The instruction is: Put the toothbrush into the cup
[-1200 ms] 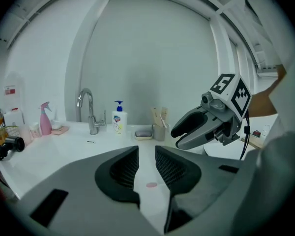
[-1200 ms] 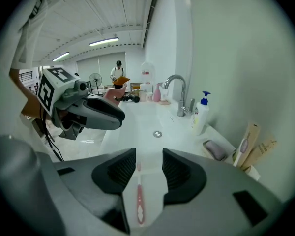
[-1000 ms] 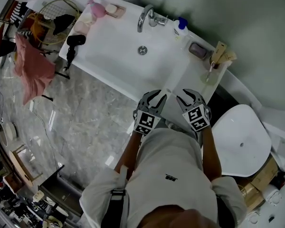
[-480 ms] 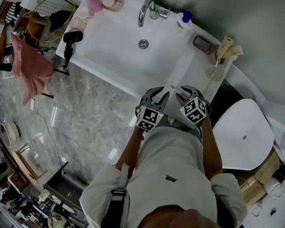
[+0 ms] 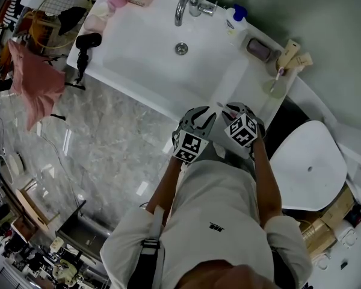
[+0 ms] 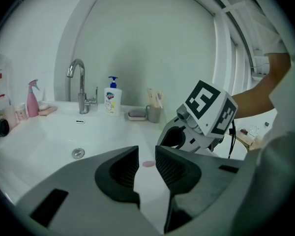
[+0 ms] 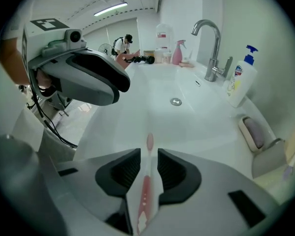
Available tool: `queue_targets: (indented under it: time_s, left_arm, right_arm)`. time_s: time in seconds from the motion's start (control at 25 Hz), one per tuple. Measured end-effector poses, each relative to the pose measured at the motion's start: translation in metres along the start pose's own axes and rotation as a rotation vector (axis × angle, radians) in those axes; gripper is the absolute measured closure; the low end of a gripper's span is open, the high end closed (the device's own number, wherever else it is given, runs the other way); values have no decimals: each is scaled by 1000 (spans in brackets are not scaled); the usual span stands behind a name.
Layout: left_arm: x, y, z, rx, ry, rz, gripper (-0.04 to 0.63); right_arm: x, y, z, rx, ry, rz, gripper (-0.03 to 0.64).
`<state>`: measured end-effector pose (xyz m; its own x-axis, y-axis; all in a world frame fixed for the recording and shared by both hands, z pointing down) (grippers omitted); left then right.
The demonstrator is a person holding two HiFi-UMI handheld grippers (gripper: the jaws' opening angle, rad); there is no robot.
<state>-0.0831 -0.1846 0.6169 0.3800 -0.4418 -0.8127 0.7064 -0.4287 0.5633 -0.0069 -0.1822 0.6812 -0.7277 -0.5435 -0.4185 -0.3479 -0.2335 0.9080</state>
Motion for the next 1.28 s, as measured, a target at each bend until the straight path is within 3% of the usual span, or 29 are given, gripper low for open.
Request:
queue_targets:
  time_s: [0.6,1.28]
  left_arm:
    - [-9,-6,3,91,-39,7,492]
    - [0,-4,-8,133,-38,-6,492]
  right_arm:
    - [-7,20,0,63,-34,38,520]
    - [-7,21,-1,41,-95,37,569]
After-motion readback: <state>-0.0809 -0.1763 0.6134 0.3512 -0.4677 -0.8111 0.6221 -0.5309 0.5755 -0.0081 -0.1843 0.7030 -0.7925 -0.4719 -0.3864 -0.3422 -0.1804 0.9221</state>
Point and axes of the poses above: the fingertips, and each gripper's own axes: y forward along the fingers, z to its left, x out of its top, the point moved 3 cm from there along -y, backward along the fingers, and after that the axes turned 2 degrees about z, right-handed, at the moved point
